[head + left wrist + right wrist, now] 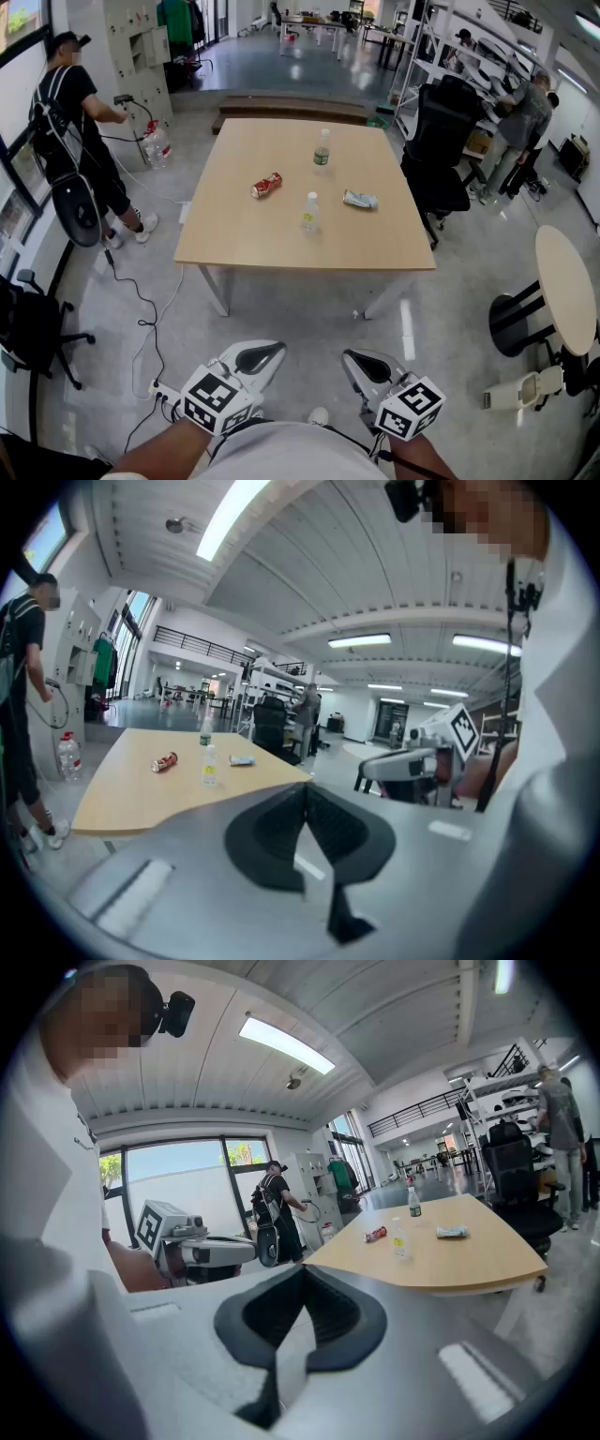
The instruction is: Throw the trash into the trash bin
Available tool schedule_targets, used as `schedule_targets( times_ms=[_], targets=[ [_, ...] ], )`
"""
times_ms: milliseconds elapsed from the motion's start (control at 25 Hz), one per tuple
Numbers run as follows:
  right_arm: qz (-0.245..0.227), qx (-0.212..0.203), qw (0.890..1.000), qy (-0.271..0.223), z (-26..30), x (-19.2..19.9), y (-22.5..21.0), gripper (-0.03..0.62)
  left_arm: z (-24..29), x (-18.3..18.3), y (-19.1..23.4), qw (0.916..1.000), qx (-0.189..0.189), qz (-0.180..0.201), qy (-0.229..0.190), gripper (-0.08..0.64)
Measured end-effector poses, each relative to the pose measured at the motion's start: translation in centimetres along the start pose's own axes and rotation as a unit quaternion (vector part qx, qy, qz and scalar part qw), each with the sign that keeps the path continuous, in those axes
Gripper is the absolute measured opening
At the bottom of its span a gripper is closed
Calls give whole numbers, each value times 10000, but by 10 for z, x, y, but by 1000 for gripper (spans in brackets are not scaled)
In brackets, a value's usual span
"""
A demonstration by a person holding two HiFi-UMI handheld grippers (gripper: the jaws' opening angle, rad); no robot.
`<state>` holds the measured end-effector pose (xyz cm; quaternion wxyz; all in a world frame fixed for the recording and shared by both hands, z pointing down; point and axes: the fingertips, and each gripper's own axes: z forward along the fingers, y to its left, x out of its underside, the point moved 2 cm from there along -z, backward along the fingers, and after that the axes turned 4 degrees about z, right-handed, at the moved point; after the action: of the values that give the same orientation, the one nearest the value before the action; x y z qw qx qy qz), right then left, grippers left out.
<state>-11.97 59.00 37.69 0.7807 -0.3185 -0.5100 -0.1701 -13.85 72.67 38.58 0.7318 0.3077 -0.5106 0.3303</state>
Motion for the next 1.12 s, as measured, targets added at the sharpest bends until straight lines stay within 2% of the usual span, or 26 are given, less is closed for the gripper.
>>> schedule_targets(
  times_ms=[280,480,640,1120],
  targets=[
    [92,33,10000,-13,-2,4,-1,-2,-4,-1,7,9999,-147,23,5,9],
    [-22,-109,9993,-363,-5,-5,10,0,-7,6,7,9998,-211,-18,43,9],
    [45,43,9996,-265,-3,-4,6,0,-6,3,11,9996,-266,-122,-9,9],
    [73,52,9999,-139,-5,5,2,0,1,2,8,9994,-322,-89,-59,9]
  ],
)
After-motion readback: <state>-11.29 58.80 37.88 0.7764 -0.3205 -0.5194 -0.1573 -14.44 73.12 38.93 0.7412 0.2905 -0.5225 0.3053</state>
